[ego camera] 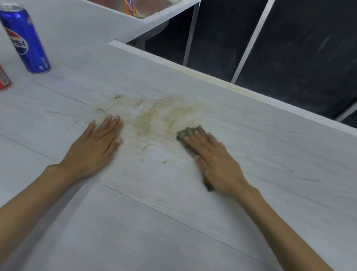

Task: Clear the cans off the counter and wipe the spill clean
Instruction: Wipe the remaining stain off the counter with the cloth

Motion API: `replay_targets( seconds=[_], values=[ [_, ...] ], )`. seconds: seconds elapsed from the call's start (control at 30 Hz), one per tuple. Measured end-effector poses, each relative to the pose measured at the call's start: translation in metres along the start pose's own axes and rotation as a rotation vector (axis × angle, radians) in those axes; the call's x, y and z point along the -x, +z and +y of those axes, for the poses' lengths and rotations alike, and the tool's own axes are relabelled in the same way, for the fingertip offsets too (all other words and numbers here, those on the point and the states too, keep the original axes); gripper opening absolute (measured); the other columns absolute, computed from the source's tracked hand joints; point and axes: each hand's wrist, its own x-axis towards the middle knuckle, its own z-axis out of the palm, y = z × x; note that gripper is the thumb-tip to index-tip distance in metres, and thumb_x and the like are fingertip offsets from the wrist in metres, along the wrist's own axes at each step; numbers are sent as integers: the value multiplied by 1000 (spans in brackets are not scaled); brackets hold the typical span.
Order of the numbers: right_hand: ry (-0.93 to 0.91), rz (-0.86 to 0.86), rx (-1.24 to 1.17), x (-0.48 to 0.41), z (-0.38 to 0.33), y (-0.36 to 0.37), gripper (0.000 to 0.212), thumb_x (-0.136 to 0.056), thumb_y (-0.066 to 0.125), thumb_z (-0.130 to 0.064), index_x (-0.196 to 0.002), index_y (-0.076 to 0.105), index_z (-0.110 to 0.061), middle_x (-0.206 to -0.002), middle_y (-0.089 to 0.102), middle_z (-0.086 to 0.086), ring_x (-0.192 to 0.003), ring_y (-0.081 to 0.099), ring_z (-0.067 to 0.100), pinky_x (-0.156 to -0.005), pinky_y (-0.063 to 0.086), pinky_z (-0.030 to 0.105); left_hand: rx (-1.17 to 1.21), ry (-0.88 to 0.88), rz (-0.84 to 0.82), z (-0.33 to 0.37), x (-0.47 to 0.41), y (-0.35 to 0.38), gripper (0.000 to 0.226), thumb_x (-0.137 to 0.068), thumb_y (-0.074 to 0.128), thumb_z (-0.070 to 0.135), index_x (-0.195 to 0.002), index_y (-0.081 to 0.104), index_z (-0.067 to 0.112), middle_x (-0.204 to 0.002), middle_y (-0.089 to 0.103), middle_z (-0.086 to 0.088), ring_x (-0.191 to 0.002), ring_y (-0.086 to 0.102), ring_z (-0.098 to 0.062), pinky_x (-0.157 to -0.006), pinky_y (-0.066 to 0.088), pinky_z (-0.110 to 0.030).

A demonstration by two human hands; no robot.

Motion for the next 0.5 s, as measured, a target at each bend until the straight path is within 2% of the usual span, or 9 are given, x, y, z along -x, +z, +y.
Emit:
replay_targets(
  seconds=[0.1,0.2,0.27,0.37,0.43,0.5],
  values=[
    [195,30,90,-43,39,-4,50,-101,22,-20,-149,11,-26,-159,8,-2,-147,0,20,-121,4,38,22,0,2,-1,0,0,63,-90,8,45,-148,8,18,-157,3,7,-142,-3,-2,-116,-4,-27],
    [322,69,87,-90,12,17,51,-99,19,-20,-149,8,-24,-159,4,-1,-147,-3,23,-120,7,40,14,11,8,1,1,1,60,-93,8,40,-148,7,16,-157,3,5,-144,-1,-6,-116,-3,-28],
    [274,76,70,-95,-38,44,51,-99,18,-22,-149,8,-23,-159,2,0,-147,-4,23,-120,9,41,9,21,1,-1,2,0,64,-89,4,41,-148,6,16,-157,2,4,-145,0,-8,-116,-2,-29],
    [165,75,30,-51,-107,54,54,-95,10,-33,-148,11,-30,-159,8,-5,-147,1,22,-120,13,41,-14,37,4,-1,1,2,66,-87,1,41,-148,4,15,-158,0,4,-145,-1,-8,-116,-3,-28],
    [76,62,-4,-14,-116,46,53,-94,9,-36,-147,11,-36,-158,9,-11,-147,2,17,-118,12,37,-17,41,7,-1,-1,4,66,-87,0,41,-148,3,16,-158,-1,4,-145,-3,-7,-115,-5,-28],
    [71,66,24,2,-90,33,51,-95,10,-38,-146,5,-39,-156,3,-16,-146,-2,10,-119,10,37,1,45,9,-2,-1,3,65,-88,0,41,-148,2,15,-158,-2,4,-145,-4,-8,-115,-7,-27]
  ],
)
